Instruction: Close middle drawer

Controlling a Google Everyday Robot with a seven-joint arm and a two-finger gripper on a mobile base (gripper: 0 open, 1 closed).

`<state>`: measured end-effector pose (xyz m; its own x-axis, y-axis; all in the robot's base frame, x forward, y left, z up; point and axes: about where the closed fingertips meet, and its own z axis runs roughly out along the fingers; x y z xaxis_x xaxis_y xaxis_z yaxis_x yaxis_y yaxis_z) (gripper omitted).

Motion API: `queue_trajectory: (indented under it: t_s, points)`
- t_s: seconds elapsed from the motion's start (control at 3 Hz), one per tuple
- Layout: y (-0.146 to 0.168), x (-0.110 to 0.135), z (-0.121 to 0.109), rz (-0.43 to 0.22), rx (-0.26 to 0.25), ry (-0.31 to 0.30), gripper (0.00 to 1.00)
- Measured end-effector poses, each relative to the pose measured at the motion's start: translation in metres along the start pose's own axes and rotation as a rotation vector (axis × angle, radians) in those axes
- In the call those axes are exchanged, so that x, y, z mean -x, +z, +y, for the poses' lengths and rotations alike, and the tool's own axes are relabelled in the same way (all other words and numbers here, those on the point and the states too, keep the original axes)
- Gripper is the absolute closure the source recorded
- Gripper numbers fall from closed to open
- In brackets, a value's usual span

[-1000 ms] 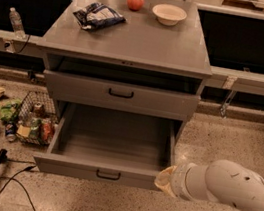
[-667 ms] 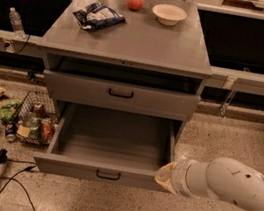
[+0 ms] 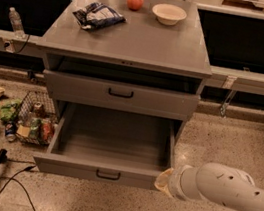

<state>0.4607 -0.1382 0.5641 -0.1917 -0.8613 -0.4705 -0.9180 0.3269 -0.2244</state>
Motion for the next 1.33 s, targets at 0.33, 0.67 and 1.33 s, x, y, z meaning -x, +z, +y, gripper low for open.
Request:
queue_trajectory:
  t_s: [0.33,0.67,1.33]
  points:
    - [0.033,-0.026,-0.014,-0.006,-0.058,0.051,1.0]
    - [0.068,-0.043,-0.023,-0.049,-0.096,0.086,1.0]
    - [0.124,-0.068,-0.02,-0.1,-0.044,0.126,1.0]
